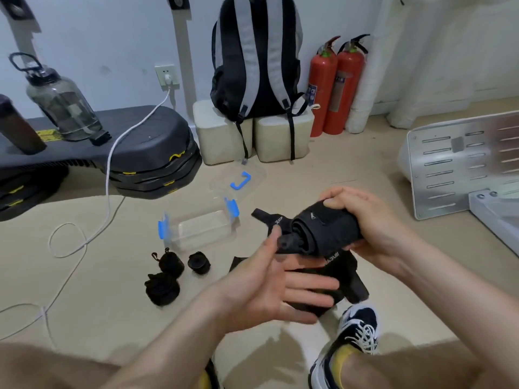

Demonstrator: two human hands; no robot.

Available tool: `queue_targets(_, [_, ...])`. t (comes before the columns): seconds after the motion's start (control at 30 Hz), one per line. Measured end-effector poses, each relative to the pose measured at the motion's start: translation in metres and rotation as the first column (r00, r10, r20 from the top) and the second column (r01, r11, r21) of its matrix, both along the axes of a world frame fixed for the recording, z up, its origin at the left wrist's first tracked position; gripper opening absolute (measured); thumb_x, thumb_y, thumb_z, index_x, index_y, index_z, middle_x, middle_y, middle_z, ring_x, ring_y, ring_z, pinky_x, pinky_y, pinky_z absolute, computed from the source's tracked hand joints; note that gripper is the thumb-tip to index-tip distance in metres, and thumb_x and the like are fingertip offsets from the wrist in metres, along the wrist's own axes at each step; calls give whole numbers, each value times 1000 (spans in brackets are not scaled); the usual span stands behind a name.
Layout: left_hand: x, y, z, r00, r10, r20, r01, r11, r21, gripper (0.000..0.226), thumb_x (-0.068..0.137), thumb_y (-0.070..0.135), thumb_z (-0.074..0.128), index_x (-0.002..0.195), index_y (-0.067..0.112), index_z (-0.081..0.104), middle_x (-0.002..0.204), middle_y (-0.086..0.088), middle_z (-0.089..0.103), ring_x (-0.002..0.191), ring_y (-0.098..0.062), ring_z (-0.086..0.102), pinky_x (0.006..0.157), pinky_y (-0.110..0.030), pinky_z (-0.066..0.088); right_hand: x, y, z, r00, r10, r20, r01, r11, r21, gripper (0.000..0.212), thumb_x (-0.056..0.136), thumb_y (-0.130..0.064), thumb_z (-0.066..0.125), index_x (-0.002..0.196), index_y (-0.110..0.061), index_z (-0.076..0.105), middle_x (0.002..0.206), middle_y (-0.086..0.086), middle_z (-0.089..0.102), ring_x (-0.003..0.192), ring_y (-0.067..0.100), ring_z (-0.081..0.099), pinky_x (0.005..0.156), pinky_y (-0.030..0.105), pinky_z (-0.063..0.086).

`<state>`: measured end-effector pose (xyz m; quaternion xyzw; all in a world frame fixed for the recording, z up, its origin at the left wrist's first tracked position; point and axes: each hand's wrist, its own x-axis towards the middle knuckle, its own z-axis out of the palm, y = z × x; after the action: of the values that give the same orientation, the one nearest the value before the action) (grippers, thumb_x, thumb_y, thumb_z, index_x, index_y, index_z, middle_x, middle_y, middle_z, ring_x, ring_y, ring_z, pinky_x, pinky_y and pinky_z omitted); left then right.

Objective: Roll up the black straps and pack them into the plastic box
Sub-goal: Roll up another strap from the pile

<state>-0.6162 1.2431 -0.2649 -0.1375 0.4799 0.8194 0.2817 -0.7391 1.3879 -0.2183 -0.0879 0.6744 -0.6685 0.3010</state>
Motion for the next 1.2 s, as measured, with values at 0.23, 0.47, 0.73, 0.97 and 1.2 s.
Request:
queue_targets(0.23, [-17,1,2,857,510,-74,-485,846,222,46,94,25,58,134,2,57,133,-22,62,127,-38,56,111,-52,40,11,3,0,978,140,-154,-136,990,39,6,71,-22,61,72,-24,67,64,6,53,45,15,47,41,23,32])
queue_targets(0.47, [-18,0,13,759,578,-300,-622,780,-69,24,90,-2,62,113,5,67,104,-11,76,94,-23,73,73,-33,58,22,-2,-3,910,249,-331,-199,964,178,13,87,-4,63,81,-16,61,62,-7,51,54,10,46,46,21,37])
queue_targets(0.73, [-11,0,15,755,473,-454,-626,726,-284,21,93,4,64,109,13,74,99,-6,78,91,-22,75,71,-32,60,25,-7,-6,972,169,-160,-128,962,242,34,86,-11,65,111,-29,49,65,-7,55,51,10,53,43,25,40])
queue_targets(0.97, [-6,2,13,774,323,-544,-556,758,-341,15,92,16,69,106,18,74,89,-8,76,72,-17,69,56,-27,50,29,-13,-12,984,82,-161,-35,962,272,22,87,-11,61,100,-27,69,64,-1,59,45,12,52,37,20,36])
queue_targets(1.2, [-3,10,1,824,0,-567,-408,694,-593,49,64,17,89,108,24,67,103,4,74,102,-13,70,93,-44,55,29,-19,-15,992,52,-113,-8,932,363,18,89,-7,51,76,-8,64,54,5,50,35,16,41,35,19,29])
